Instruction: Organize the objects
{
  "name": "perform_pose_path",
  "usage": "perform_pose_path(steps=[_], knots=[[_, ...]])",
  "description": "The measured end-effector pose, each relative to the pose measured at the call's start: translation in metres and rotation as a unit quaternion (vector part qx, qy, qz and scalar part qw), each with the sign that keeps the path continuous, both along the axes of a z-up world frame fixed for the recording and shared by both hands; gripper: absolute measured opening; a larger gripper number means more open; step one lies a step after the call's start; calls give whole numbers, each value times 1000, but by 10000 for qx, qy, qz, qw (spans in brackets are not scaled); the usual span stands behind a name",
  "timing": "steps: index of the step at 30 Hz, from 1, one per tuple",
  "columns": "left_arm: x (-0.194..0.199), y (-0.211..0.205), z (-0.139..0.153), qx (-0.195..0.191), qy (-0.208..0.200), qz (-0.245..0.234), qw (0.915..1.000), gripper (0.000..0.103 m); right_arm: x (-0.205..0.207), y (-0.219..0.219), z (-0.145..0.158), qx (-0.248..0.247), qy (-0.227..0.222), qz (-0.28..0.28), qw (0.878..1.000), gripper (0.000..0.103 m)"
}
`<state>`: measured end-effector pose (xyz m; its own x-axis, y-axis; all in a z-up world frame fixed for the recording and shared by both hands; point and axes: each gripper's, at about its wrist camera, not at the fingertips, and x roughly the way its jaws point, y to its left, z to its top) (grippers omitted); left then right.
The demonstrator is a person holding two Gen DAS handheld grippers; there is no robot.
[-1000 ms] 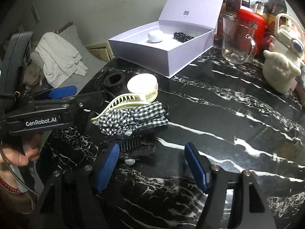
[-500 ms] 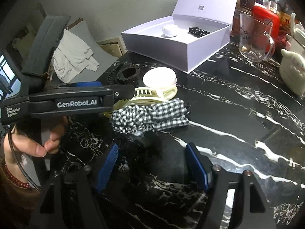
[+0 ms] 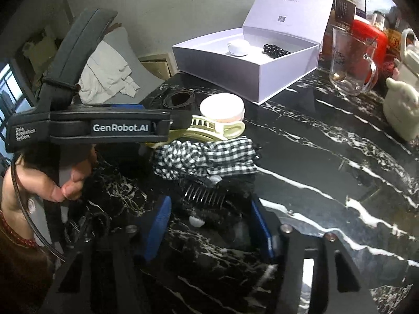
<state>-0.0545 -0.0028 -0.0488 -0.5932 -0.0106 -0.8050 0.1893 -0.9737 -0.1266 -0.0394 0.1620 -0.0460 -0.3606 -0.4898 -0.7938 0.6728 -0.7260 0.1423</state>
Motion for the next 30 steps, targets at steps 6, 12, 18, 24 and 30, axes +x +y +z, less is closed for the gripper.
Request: perform_pose_path(steps=[6, 12, 18, 24, 30], knots=[[12, -3, 2, -119, 43, -11, 9999, 81, 1, 3, 0, 67, 69, -16, 10000, 52], [22, -12, 0, 178, -21, -16, 9998, 80, 2, 7, 0, 98, 86, -96, 9999, 52], [33, 5, -1, 231, 138, -553, 9981, 49, 3, 11, 0, 115, 106, -167, 9997, 52], [36, 20, -1, 62, 94, -746, 9971, 33, 2, 20, 1, 100, 115, -299, 9994, 48], [45, 35, 0, 85, 1, -1105, 9938, 22, 3, 29, 2, 105, 150, -356, 9992, 28]])
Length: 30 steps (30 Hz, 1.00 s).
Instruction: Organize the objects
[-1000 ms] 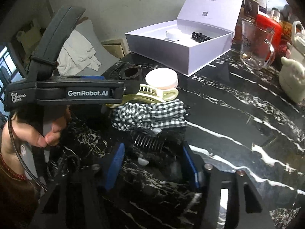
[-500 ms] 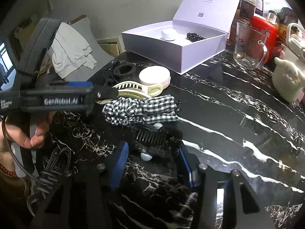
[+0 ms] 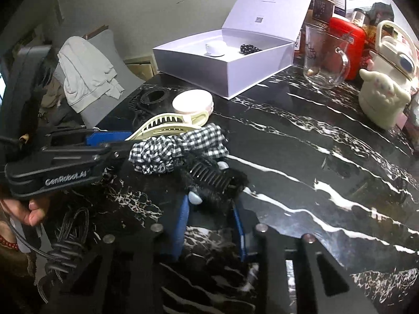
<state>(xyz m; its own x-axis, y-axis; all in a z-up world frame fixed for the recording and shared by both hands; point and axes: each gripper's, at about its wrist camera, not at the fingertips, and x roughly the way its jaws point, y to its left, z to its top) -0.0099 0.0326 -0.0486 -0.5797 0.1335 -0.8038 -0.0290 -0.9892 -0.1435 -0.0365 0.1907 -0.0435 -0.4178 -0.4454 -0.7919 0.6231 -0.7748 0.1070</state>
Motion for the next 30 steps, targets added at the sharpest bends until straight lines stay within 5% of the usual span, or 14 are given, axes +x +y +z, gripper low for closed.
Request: perform_pose_path(steps=[7, 11, 15, 30], knots=[[12, 25, 1, 163, -56, -583, 9981, 22, 2, 12, 2, 40, 19, -99, 9999, 28], [7, 25, 1, 101, -109, -469, 9988, 23, 3, 18, 0, -15, -1, -50, 10000, 31], [-2, 25, 4, -20, -196, -309, 9993, 38, 1, 16, 1, 103, 67, -13, 9999, 44], [-20, 30, 3, 98, -213, -342, 9991, 42, -14, 22, 0, 26, 17, -165, 9999, 50]])
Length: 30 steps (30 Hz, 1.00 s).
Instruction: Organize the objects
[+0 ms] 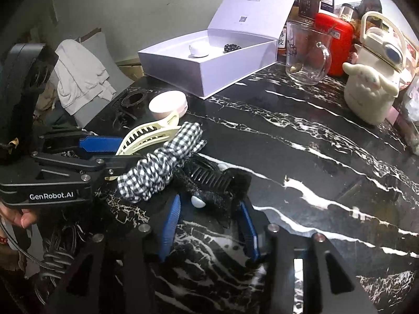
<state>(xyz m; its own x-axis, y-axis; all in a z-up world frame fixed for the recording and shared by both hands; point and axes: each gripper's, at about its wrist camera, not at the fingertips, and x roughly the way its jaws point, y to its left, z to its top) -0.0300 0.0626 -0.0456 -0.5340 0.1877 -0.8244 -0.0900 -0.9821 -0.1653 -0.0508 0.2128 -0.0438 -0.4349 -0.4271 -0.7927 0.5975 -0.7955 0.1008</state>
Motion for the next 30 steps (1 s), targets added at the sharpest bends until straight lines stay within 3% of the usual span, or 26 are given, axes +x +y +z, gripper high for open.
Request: perform_pose_path(steps=[3, 12, 18, 20, 21, 22, 24, 30], knots=[[-4, 4, 1, -105, 41, -44, 9999, 42, 0, 0, 0, -16, 51, 19, 10000, 60], [-16, 2, -2, 1, 92, 28, 10000, 42, -9, 1, -4, 35, 130, -59, 9999, 60], [-22, 11, -3, -243, 199, -20, 9995, 42, -8, 2, -4, 27, 154, -20, 9999, 60], [-21, 12, -3, -280, 242, 29, 9993, 42, -9, 3, -4, 13, 164, -63, 9998, 43], [-21, 12, -4, -293, 270, 55, 9992, 37, -10, 4, -4, 11, 172, -110, 9998, 36], [-19, 12, -4, -392, 316, 113, 9987, 26, -10, 6, -3, -3, 170, -141, 9998, 29], [-18, 12, -5, -535, 348, 140, 9979, 21, -10, 9, -3, -79, 133, -154, 9998, 28], [-14, 17, -4, -570, 276, -7, 9980, 21, -9, 18, -2, -24, 113, -294, 9995, 28]])
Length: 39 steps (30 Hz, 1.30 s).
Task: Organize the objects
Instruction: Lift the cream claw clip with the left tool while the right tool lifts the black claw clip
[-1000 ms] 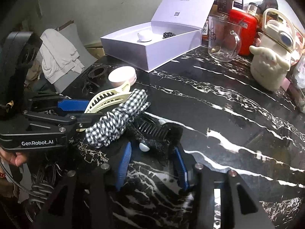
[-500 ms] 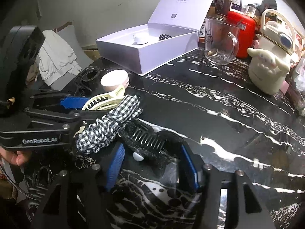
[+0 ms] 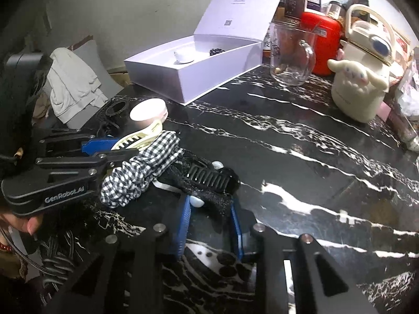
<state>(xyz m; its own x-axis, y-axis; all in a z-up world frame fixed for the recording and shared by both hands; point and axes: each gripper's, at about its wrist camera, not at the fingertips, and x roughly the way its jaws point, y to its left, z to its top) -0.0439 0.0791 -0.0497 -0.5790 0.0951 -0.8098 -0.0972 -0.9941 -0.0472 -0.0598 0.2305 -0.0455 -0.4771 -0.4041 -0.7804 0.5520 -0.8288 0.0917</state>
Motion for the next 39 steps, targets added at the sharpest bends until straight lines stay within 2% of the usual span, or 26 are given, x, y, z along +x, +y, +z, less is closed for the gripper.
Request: perform_pose_path(steps=[6, 10, 22, 28, 31, 39], knots=[[5, 4, 8, 35, 20, -124, 9999, 20, 5, 12, 6, 73, 40, -124, 9999, 28], [12, 7, 17, -109, 150, -218, 9996, 20, 8, 14, 12, 143, 73, -192, 9997, 28], [34, 3, 35, 34, 334, -174, 9993, 21, 40, 8, 32, 22, 288, -68, 9996, 28], [37, 1, 44, -61, 419, -160, 9990, 21, 41, 2, 45, -51, 309, 35, 9995, 28], [37, -4, 49, 10, 452, -142, 9989, 21, 40, -5, 54, 25, 412, 93, 9991, 28], [29, -7, 69, -45, 528, -350, 9980, 21, 31, -19, 75, 6, 514, 208, 9985, 28]])
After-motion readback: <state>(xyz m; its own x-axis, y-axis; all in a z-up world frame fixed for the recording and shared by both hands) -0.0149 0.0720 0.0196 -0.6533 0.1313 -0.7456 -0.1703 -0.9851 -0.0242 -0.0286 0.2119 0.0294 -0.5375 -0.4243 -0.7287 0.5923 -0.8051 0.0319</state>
